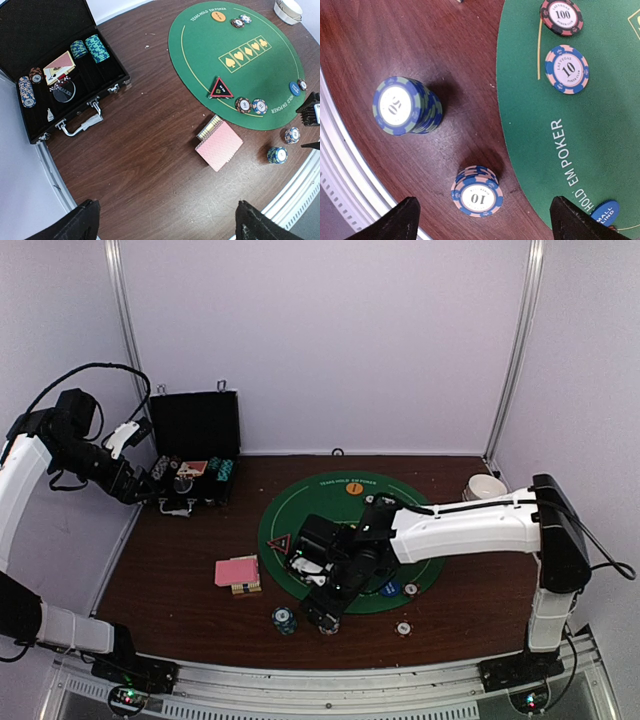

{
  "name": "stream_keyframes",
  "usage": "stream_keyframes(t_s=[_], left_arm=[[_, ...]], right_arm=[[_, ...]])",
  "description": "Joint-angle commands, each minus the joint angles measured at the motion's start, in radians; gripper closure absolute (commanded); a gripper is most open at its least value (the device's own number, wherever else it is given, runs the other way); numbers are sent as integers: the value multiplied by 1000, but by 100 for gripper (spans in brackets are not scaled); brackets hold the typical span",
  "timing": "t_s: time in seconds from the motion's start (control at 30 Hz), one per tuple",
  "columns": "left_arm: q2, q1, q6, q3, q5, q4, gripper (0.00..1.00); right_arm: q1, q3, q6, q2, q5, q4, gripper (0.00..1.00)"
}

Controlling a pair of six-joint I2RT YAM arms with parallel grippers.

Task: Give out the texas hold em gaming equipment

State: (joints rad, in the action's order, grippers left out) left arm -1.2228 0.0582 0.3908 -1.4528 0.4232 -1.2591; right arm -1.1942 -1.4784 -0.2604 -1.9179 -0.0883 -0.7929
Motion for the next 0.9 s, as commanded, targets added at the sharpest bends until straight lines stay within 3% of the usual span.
stream_keyframes(t_s=[0.0, 0.87], left_arm=[[16, 5, -1, -1, 8, 9, 2], [23, 6, 5, 3, 8, 8, 2]], right_arm=[[-11, 27, 6, -27, -20, 12, 8], [-41, 24, 18, -96, -27, 15, 43]])
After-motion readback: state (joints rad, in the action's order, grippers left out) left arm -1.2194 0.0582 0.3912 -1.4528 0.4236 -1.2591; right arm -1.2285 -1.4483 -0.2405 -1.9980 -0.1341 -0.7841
